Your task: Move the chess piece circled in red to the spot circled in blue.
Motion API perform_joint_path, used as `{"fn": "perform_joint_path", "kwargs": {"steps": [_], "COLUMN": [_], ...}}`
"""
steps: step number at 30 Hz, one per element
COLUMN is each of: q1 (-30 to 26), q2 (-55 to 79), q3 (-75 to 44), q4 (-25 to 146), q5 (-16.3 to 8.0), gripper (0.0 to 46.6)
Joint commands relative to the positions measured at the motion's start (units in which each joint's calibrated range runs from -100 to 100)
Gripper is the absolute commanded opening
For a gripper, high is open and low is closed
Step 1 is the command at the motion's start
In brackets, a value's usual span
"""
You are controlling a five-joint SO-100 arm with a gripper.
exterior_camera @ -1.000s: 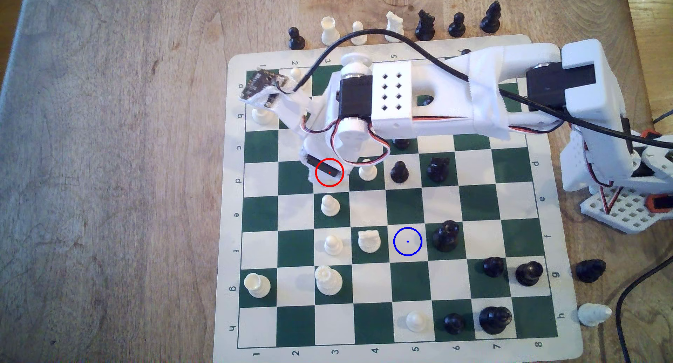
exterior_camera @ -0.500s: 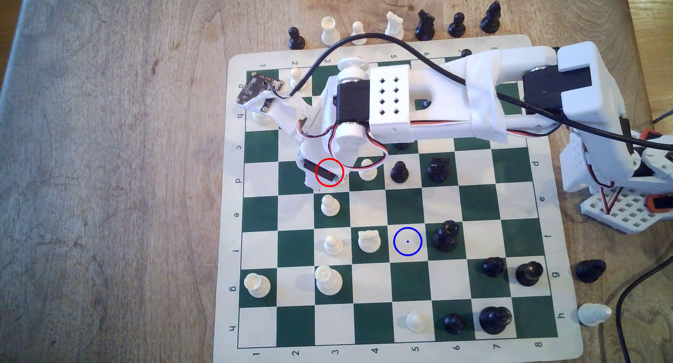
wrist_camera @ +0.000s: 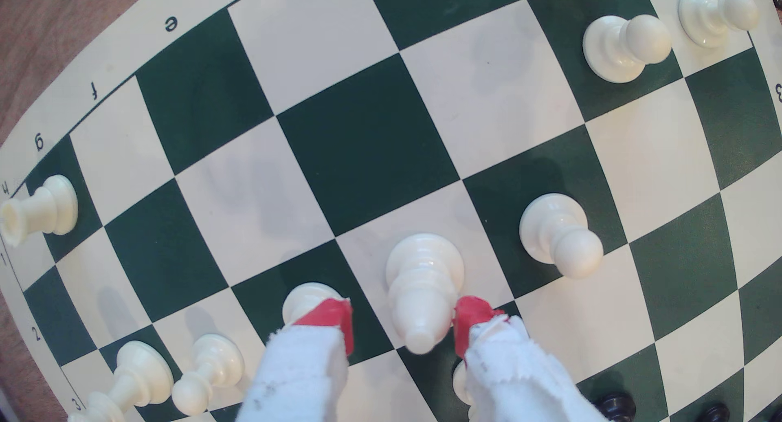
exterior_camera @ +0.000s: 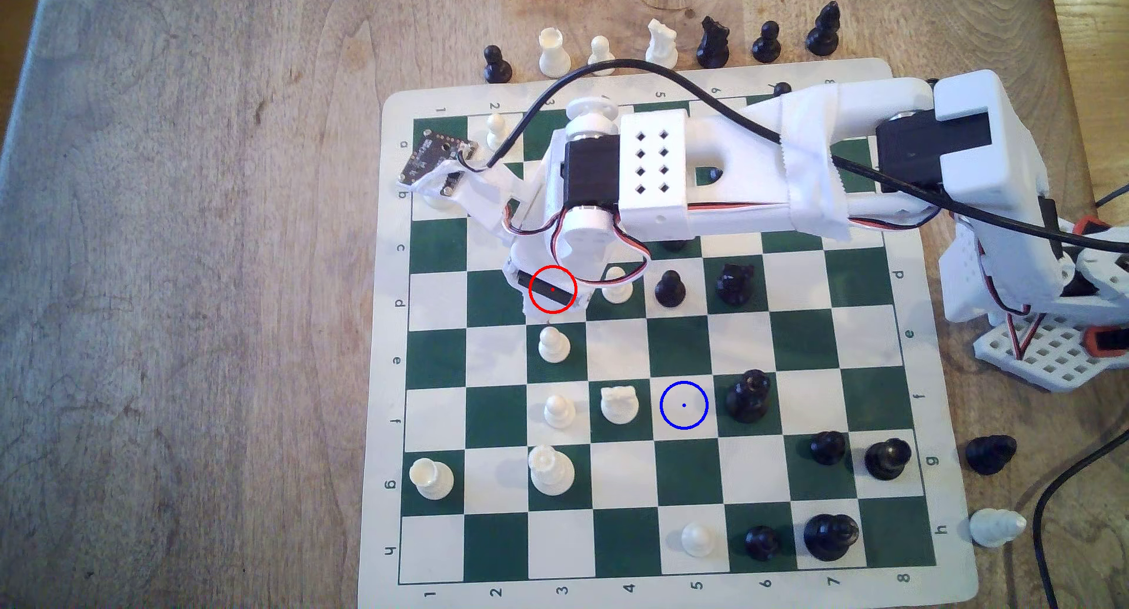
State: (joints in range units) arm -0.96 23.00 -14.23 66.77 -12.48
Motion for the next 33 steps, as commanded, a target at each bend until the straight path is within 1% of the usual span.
{"fn": "perform_joint_path", "kwargs": {"steps": [1, 7, 10, 11, 12, 13, 21, 24, 28, 30, 31, 33], "q1": [0.2, 0.1, 0.1, 0.1, 0.1, 0.1, 0.5, 1.5, 1.2, 0.2, -1.2, -3.0], "q2": [-1.0, -0.9, -0.8, -0.8, -0.8, -0.8, -4.6, -11.0, -21.1, -25.3, -29.8, -34.8], "q3": [-4.3, -4.3, -4.1, -4.0, -3.9, -3.8, -2.4, -0.3, 3.6, 7.6, 13.6, 20.9], "q4": [0.2, -0.1, -0.1, -0.1, 0.0, 0.1, 0.2, -0.6, 1.2, 1.1, 0.2, -1.0], "q5": [0.1, 0.1, 0.1, 0.1, 0.2, 0.2, 0.2, 0.0, -0.1, 0.0, 0.1, 0.2], "gripper": [12.9, 11.3, 7.7, 5.2, 1.6, 0.5, 0.3, 0.3, 0.3, 0.3, 0.3, 0.3]}}
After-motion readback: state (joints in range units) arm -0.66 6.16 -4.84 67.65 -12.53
